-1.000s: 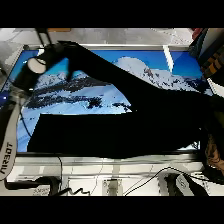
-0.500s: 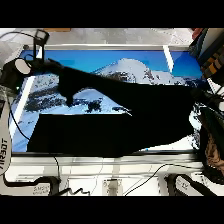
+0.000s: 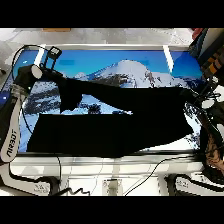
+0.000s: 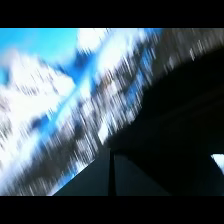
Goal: Fold the clothes and pants, and hang the long-sleeved shirts on hangers.
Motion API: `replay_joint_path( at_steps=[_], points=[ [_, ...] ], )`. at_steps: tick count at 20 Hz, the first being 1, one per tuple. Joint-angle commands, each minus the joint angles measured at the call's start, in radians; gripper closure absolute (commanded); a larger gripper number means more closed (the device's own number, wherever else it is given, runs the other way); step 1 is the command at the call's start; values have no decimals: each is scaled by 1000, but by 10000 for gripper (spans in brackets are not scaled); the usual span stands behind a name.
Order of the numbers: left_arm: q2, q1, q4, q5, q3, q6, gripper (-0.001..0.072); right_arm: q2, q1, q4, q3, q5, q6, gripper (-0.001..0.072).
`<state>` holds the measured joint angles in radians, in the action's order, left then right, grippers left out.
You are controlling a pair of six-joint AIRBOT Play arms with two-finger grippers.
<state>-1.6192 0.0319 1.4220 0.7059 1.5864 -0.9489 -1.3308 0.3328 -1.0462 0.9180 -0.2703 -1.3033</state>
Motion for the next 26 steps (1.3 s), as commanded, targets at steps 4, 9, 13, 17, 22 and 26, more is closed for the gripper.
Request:
replay_joint_path(
  at_steps=[4,9,13,17,22,26],
  points=[
    [31,76,38,-235,0,214,698,-8,-3,-5,2,28,0,693],
    [187,91,124,39,0,508,699,-1,-3,-16,18,24,0,693],
    [337,87,296,309,0,539,699,11,-3,-16,18,23,0,694],
    [388,85,301,402,0,557,700,13,-3,-16,18,20,0,693],
    [171,89,163,465,-1,967,699,13,-3,-29,18,21,0,694],
    [-58,126,159,29,-1,993,698,13,-3,-31,18,20,0,693]
  ],
)
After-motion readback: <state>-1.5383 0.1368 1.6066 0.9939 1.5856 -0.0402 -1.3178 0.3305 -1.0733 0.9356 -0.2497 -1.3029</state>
